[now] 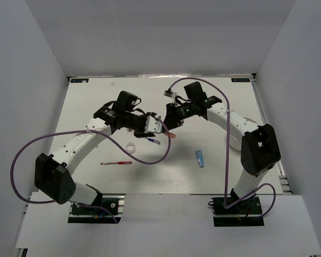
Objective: Sort the stationery into containers
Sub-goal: Pass the stationery from the right arm to the left
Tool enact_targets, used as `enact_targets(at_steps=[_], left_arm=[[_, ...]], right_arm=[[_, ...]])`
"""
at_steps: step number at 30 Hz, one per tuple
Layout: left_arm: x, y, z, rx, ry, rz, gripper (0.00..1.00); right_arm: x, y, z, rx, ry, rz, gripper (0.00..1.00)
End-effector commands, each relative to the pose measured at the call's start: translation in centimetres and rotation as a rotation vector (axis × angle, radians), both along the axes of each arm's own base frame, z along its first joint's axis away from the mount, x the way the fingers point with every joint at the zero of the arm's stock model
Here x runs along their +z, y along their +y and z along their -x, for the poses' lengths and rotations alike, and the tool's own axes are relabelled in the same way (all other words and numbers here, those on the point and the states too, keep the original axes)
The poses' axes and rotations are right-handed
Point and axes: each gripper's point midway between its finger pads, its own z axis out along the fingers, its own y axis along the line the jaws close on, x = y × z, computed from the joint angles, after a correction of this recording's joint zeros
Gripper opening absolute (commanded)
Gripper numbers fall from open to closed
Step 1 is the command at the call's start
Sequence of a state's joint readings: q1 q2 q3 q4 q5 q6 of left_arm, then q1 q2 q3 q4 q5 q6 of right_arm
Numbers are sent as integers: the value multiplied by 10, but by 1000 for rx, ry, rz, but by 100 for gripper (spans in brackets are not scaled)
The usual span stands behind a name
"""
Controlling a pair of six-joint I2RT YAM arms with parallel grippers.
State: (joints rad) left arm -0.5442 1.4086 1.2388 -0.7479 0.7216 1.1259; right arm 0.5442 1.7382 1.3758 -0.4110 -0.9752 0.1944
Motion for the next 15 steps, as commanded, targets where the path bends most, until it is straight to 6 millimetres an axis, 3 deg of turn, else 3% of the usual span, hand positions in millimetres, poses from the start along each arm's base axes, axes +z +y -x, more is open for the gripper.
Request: enact_targets(at_steps=[1, 5, 8, 13, 15], left_arm=[[-1, -3, 5, -9, -21, -18, 55], [-5, -2, 3, 9, -58, -47, 55], [-13, -3, 7, 2, -45, -78, 49], [-18, -1, -3, 93, -42, -97, 15], [-20, 1, -2, 110, -32, -95, 10]], right_arm=[[20, 4, 9, 40, -38, -44, 0], [21, 6, 13, 50, -36, -48, 0], [26, 8, 15, 55, -25, -61, 0], [29, 7, 18, 62, -16, -73, 0], [33, 6, 19, 62, -22, -81, 0]])
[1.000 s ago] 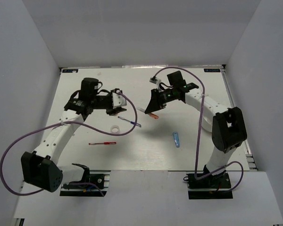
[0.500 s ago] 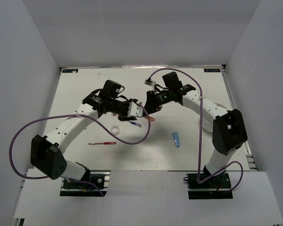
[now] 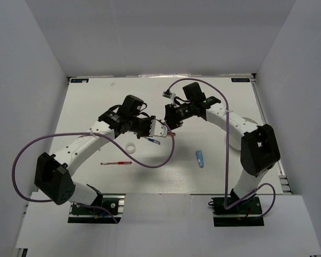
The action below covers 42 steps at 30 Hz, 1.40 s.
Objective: Sort the stationery into containers
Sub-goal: Pass the stationery from the right arm to the left, then pass the stationery from the left arm to the right
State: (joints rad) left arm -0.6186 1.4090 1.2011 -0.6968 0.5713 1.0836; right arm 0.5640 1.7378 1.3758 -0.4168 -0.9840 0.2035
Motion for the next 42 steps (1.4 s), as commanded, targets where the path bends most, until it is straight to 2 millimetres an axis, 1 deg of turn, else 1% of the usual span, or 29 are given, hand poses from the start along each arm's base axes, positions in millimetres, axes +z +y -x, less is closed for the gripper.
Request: enact_targets(at_steps=[1, 2, 3, 4, 5, 6, 7, 8, 9, 10, 11, 12, 13, 14, 15, 16, 17, 18, 19, 21, 24, 25, 27, 28, 30, 33, 38, 41, 42], left_arm=[[0, 6, 1, 64, 2, 2, 6], [-5, 7, 4, 68, 13, 5, 4], [-4, 8, 6, 70, 13, 13, 3], [1, 8, 10, 66, 11, 36, 0], [4, 7, 12, 83, 23, 60, 0], [4, 7, 16, 95, 46, 73, 0], [11, 5, 23, 107, 86, 110, 0], [15, 6, 25, 121, 115, 132, 0], [18, 5, 29, 129, 157, 160, 0], [23, 1, 38, 161, 250, 197, 0], [30, -2, 39, 172, 273, 228, 0], [33, -3, 40, 192, 316, 253, 0], [37, -7, 47, 237, 420, 286, 0], [51, -10, 42, 246, 437, 359, 0], [56, -11, 43, 266, 488, 398, 0], [64, -16, 47, 279, 586, 459, 0], [68, -17, 48, 284, 629, 489, 0], [66, -15, 48, 301, 684, 514, 0], [81, -19, 47, 316, 761, 584, 0], [91, -21, 53, 322, 906, 638, 0], [99, -22, 46, 321, 994, 692, 0], [104, -22, 41, 316, 982, 713, 0], [107, -24, 38, 309, 1000, 716, 0], [113, -25, 37, 298, 988, 727, 0], [113, -26, 35, 303, 989, 731, 0], [113, -25, 35, 304, 984, 732, 0], [109, -23, 36, 309, 972, 721, 0], [108, -24, 36, 313, 973, 720, 0], [108, -24, 35, 314, 972, 719, 0]], right_arm=[[35, 0, 10, 42, -42, -90, 12], [36, -2, 9, 42, -40, -88, 26], [43, -2, 4, 40, -85, -92, 42], [46, -6, -7, 16, -109, -85, 63], [51, -8, -15, 1, -135, -80, 69], [66, -9, -26, -20, -182, -78, 73], [74, -23, -48, -65, -227, -82, 75], [97, -25, -57, -73, -289, -104, 76], [92, -30, -62, -83, -285, -91, 76], [116, -40, -81, -106, -381, -116, 76], [128, -42, -83, -108, -408, -130, 75], [140, -44, -81, -96, -412, -152, 74], [155, -51, -82, -97, -471, -171, 73], [157, -54, -80, -100, -482, -172, 73], [156, -57, -75, -100, -482, -173, 73], [148, -62, -64, -100, -470, -169, 72], [143, -64, -60, -104, -463, -161, 72], [144, -71, -53, -118, -476, -157, 72], [130, -75, -52, -130, -446, -144, 72], [135, -80, -46, -140, -449, -155, 72], [145, -80, -44, -148, -453, -177, 72], [148, -78, -42, -141, -458, -181, 72], [145, -77, -44, -147, -449, -172, 72], [142, -77, -46, -150, -442, -165, 73], [135, -77, -51, -168, -433, -136, 72], [128, -72, -51, -159, -416, -126, 71], [125, -60, -42, -118, -409, -133, 69], [129, -54, -38, -96, -409, -150, 65], [130, -53, -37, -92, -409, -155, 62]])
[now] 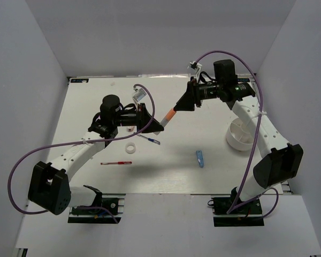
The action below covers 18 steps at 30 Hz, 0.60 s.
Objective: Sort the stationery into containers
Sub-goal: Pass the stationery from the left arm to the right
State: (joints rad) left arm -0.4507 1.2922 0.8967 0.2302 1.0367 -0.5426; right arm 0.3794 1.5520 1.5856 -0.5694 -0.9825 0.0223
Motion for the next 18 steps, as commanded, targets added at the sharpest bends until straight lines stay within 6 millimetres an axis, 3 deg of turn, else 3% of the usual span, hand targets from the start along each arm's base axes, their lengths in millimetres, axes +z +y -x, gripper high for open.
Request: enact_targets(at_steps=[1, 5, 12, 18], left_arm=[[18, 0, 0, -4, -57, 27, 0], [17, 2, -2, 2, -60, 27, 0], [17, 2, -1, -11, -61, 32, 0], [23, 2, 1, -20, -75, 43, 0]], right_arm=[[12, 10, 7, 44, -24, -31, 60], [19, 13, 25, 118, 18, -73, 55], [18, 11, 40, 193, 113, -127, 62], [12, 12, 41, 204, 129, -125, 50]])
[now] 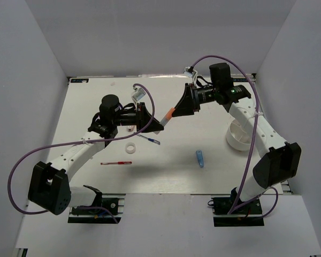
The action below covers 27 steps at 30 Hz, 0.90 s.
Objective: Sort the stationery into containers
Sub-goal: Pass the stationery from the left arm to the right
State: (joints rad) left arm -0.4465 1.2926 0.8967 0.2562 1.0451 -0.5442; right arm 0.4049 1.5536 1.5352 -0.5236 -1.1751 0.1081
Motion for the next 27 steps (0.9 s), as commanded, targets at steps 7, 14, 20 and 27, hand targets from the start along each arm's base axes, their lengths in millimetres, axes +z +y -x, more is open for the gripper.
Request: enact_targets(at_steps=[7, 14, 20, 27], left_arm=[[16, 1, 2, -17, -49, 33, 0], [16, 1, 2, -14, -38, 36, 17], [3, 12, -6, 70, -2, -7, 98], [-10, 51, -52, 345, 112, -72, 98]], right_arm=[[11, 3, 3, 37, 4, -46, 36], [11, 6, 3, 49, 18, -56, 14], [5, -2, -18, -72, -46, 6, 0], [-46, -77, -68, -441, -232, 342, 0]])
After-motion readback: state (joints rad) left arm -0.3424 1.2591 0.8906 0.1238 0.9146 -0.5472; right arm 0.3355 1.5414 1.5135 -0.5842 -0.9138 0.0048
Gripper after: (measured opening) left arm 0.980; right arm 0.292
